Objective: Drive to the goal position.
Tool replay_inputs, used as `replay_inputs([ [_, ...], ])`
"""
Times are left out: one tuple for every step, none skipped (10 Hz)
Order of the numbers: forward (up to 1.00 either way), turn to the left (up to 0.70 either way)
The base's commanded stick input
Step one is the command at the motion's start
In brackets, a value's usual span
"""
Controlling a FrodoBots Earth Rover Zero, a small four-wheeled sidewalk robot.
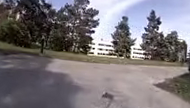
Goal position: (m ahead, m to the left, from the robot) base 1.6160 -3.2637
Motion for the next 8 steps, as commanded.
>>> replay_inputs([
  [0.7,-0.35],
  [0.7,-0.35],
  [0.7,-0.35],
  [0.7,-0.35],
  [0.7,-0.28],
  [0.7,-0.01],
  [0.7,0.0],
  [0.7,0.0],
])
